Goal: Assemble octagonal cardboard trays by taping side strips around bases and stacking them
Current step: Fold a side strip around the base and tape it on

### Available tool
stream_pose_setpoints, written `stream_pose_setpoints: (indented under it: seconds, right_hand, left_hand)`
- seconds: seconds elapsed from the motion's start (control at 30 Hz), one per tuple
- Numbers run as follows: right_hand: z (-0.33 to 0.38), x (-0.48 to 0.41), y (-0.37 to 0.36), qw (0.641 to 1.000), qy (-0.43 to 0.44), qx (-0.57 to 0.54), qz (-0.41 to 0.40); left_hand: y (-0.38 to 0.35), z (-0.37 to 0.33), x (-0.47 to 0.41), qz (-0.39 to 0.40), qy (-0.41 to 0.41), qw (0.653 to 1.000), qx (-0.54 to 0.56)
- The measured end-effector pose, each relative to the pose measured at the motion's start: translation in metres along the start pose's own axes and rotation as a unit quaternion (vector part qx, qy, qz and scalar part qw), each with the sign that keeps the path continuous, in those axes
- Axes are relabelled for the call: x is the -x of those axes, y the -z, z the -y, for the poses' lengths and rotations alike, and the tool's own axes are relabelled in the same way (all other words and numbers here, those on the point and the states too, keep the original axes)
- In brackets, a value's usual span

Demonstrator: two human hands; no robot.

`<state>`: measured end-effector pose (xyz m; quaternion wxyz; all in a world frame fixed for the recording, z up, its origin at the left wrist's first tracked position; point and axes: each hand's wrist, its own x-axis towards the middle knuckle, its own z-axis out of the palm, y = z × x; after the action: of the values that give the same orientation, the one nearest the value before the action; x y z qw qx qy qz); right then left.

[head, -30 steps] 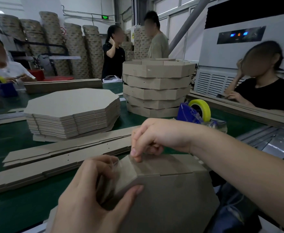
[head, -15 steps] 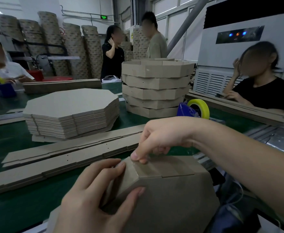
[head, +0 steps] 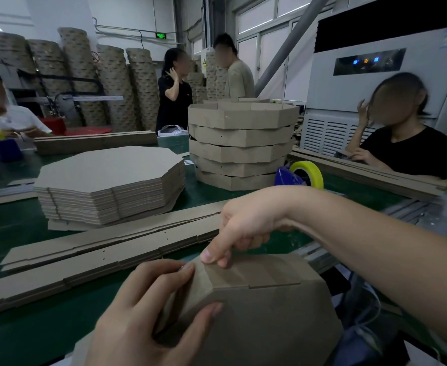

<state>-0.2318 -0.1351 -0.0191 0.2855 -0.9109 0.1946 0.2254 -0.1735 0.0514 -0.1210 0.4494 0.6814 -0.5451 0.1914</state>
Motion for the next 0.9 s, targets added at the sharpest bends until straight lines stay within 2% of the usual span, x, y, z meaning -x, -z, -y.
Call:
stream_pose_setpoints:
  seconds: [0.1, 0.23, 0.37, 0.43, 0.53, 0.63, 0.7, 0.8, 0.9]
  right_hand:
    - [-0.006, -0.003, -0.004, 0.998, -0.023, 0.049, -0.032]
    - [-0.015, -0.005, -0.007, 0.997, -0.007, 0.043, -0.066]
    - [-0.033, 0.003, -0.012, 0.992, 0.073, 0.010, -0.106]
    - [-0.047, 0.010, -0.018, 0.989, 0.115, -0.010, -0.093]
    - [-0.064, 0.014, -0.031, 0.987, 0.137, -0.039, -0.070]
    - [-0.068, 0.015, -0.039, 0.978, 0.166, -0.055, -0.109]
    - [-0.066, 0.017, -0.040, 0.974, 0.176, -0.061, -0.126]
    - [-0.061, 0.018, -0.045, 0.969, 0.184, -0.060, -0.152]
    - [-0.060, 0.019, -0.049, 0.963, 0.188, -0.063, -0.182]
  left_hand:
    - [0.001, 0.003, 0.001, 0.002, 0.003, 1.000, 0.002]
    - [0.001, 0.006, 0.003, 0.022, 0.002, 0.999, -0.023]
    - [0.004, 0.011, 0.002, 0.036, -0.011, 0.996, -0.079]
    - [0.008, 0.013, 0.001, 0.034, -0.019, 0.993, -0.107]
    - [0.012, 0.013, 0.000, 0.041, -0.025, 0.992, -0.115]
    - [0.017, 0.010, -0.005, 0.057, -0.024, 0.991, -0.118]
    - [0.019, 0.007, -0.012, 0.086, -0.047, 0.983, -0.157]
    - [0.013, -0.005, -0.027, 0.158, -0.118, 0.950, -0.242]
    - [0.006, -0.018, -0.038, 0.213, -0.124, 0.935, -0.254]
